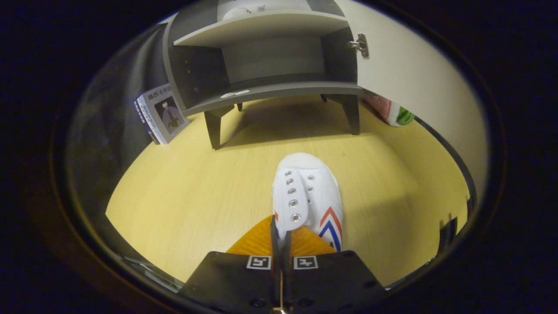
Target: Open the shoe cabinet door, grab the shoes and put them into the shoe cabinet, then close the shoe cabinet door.
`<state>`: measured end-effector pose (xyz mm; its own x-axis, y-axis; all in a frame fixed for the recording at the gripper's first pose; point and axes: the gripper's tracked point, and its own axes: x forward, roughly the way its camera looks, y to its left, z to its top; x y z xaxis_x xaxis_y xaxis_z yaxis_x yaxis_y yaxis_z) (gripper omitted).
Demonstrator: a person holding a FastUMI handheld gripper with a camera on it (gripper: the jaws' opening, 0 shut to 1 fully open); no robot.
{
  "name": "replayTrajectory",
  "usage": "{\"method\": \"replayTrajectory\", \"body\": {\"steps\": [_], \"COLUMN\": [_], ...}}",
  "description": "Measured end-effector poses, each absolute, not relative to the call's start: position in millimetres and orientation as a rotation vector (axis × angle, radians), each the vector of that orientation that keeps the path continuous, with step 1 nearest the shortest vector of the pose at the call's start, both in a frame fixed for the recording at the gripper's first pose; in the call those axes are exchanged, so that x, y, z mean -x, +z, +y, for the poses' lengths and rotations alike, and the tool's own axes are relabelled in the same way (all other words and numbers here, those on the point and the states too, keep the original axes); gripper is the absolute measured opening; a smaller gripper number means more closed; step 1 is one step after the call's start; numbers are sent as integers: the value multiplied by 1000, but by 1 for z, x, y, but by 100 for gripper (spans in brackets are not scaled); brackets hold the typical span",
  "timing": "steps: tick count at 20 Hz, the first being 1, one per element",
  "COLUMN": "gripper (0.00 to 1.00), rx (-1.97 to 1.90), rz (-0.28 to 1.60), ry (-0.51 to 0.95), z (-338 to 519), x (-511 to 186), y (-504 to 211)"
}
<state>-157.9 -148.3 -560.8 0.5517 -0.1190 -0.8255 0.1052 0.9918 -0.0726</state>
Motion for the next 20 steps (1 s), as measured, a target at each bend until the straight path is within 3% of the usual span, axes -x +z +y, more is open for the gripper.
{"method": "replayTrajectory", "body": {"steps": [9, 20], "gripper": [4, 4], "rx": [16, 53], "rz": [775, 393], "ry": [-196, -233], "z": [-137, -121], "x": [96, 12], "y": [-465, -269]}}
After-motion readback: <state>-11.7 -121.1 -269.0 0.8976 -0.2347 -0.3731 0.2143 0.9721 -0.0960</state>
